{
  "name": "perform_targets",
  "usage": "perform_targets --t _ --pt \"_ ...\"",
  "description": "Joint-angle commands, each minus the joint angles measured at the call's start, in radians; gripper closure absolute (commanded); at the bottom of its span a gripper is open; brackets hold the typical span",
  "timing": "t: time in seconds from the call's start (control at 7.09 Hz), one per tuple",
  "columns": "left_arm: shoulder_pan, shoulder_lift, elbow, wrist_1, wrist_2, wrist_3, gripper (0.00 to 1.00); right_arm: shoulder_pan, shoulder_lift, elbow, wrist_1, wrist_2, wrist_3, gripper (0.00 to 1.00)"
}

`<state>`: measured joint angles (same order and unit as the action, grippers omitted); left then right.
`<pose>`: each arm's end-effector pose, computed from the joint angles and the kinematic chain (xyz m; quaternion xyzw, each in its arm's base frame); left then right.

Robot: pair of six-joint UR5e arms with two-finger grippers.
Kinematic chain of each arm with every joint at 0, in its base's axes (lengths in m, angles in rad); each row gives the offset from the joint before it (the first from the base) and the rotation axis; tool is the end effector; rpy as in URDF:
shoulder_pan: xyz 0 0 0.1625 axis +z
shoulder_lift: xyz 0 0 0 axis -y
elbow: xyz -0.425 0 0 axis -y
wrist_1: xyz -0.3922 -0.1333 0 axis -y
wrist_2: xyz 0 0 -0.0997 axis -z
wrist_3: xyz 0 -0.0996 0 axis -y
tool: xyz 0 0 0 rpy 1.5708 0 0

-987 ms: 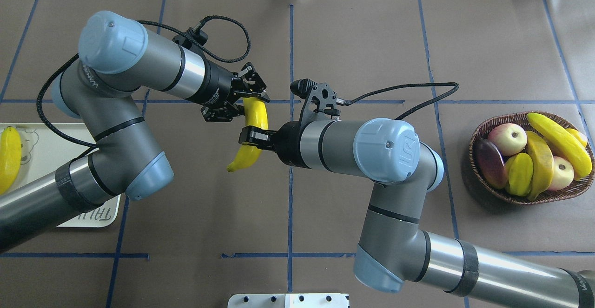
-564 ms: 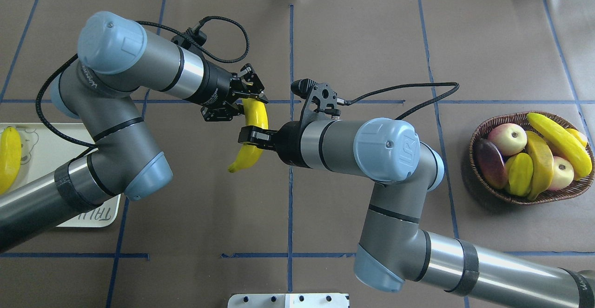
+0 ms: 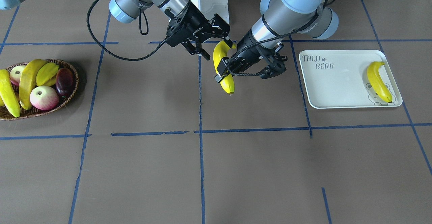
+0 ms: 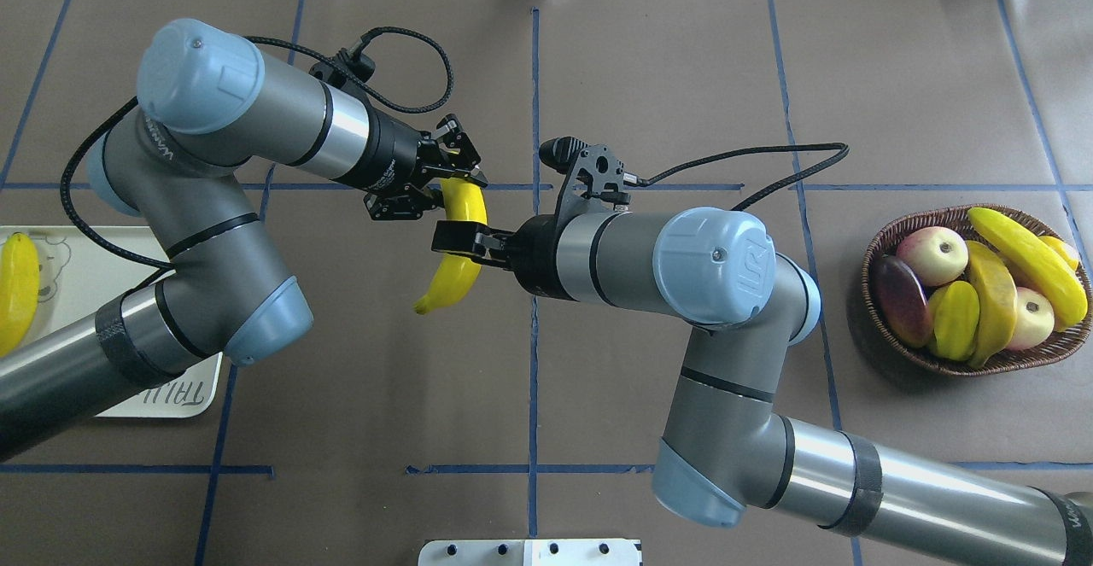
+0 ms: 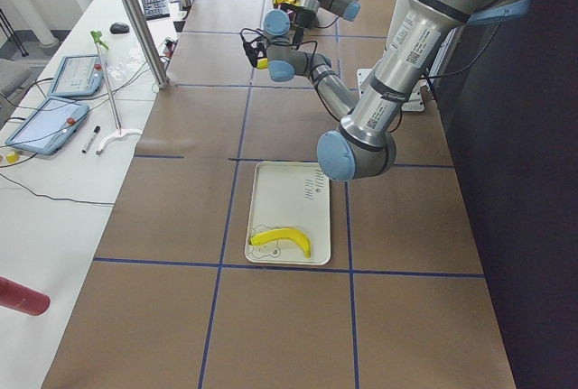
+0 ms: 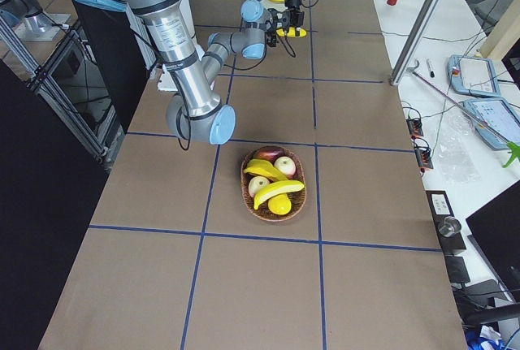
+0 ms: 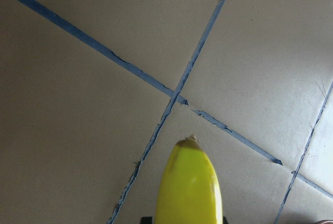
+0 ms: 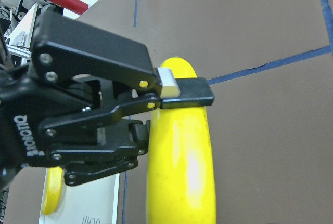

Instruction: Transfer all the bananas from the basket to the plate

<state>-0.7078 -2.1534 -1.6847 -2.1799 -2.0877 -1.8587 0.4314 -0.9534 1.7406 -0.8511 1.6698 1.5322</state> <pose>0.4349 -0.4828 0.1923 -0.0762 0.6167 -0.2303 0.7489 -0.5190 -0.3748 0.1380 0.1240 -0.6729 0.1089 0.7210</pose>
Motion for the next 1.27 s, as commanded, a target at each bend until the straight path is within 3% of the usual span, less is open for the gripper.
perform_targets --t 0.0,0.42,0.85,1.13 --pt "-0.025 0.044 -0.001 0.005 0.002 0.035 0.98 0.054 -0.005 -0.001 -0.099 0.066 -0.009 0.00" --pt "-0.100 0.173 -0.009 0.011 -0.008 0.156 0.98 0.150 -0.004 0.025 -0.331 0.243 -0.105 0.00" --pt "-0.182 0.363 -0.024 0.048 0.003 0.315 0.97 0.236 -0.010 0.166 -0.761 0.303 -0.361 0.00" --pt "-0.228 0.497 -0.036 0.046 0.006 0.430 0.97 0.305 -0.054 0.189 -0.855 0.323 -0.533 0.00"
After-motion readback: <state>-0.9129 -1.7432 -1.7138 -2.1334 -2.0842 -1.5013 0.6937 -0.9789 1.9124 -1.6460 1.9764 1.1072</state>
